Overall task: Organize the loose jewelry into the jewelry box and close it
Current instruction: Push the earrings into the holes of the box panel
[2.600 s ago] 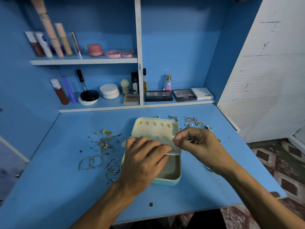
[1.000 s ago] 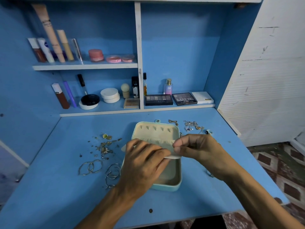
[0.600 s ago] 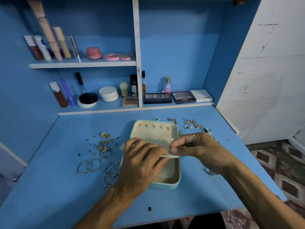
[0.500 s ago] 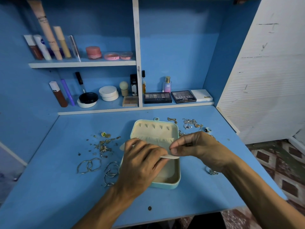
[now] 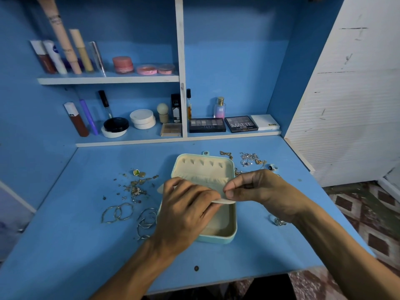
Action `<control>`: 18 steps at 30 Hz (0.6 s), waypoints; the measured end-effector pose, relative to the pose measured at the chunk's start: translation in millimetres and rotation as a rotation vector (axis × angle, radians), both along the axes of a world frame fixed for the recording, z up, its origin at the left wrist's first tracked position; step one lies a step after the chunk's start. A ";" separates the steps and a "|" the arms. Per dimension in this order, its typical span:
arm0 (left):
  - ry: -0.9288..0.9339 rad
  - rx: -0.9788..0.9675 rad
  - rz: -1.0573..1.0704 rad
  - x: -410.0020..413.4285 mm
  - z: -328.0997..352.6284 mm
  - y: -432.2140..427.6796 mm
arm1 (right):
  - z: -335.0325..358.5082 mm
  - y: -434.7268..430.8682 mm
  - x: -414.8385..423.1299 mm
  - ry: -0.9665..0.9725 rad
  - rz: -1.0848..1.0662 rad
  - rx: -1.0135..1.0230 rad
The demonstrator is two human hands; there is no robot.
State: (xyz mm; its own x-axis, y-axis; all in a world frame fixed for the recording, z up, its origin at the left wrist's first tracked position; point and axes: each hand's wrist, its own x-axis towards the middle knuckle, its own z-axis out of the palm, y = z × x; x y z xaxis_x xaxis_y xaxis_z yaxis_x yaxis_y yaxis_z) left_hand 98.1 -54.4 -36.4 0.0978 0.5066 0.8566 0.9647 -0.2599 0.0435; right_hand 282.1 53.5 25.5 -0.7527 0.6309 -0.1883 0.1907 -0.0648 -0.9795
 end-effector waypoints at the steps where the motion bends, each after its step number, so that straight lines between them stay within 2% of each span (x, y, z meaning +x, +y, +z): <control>1: -0.003 0.001 -0.001 0.2 0.1 -0.4 | -0.1 0.2 0.1 0.000 0.004 0.001; 11: -0.007 0.011 -0.019 -0.4 0.5 -1.7 | -0.5 1.0 1.2 -0.051 0.029 0.046; 18: -0.025 -0.008 -0.013 0.3 0.6 -2.3 | 5.4 5.4 1.1 -0.124 0.100 0.150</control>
State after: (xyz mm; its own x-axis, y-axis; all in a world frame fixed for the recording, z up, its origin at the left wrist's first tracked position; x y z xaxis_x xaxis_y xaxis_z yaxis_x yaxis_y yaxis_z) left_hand 98.4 -56.7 -35.7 0.0831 0.5123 0.8547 0.9597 -0.2721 0.0698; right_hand 283.2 58.8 30.9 -0.7897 0.5822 -0.1933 0.3087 0.1049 -0.9454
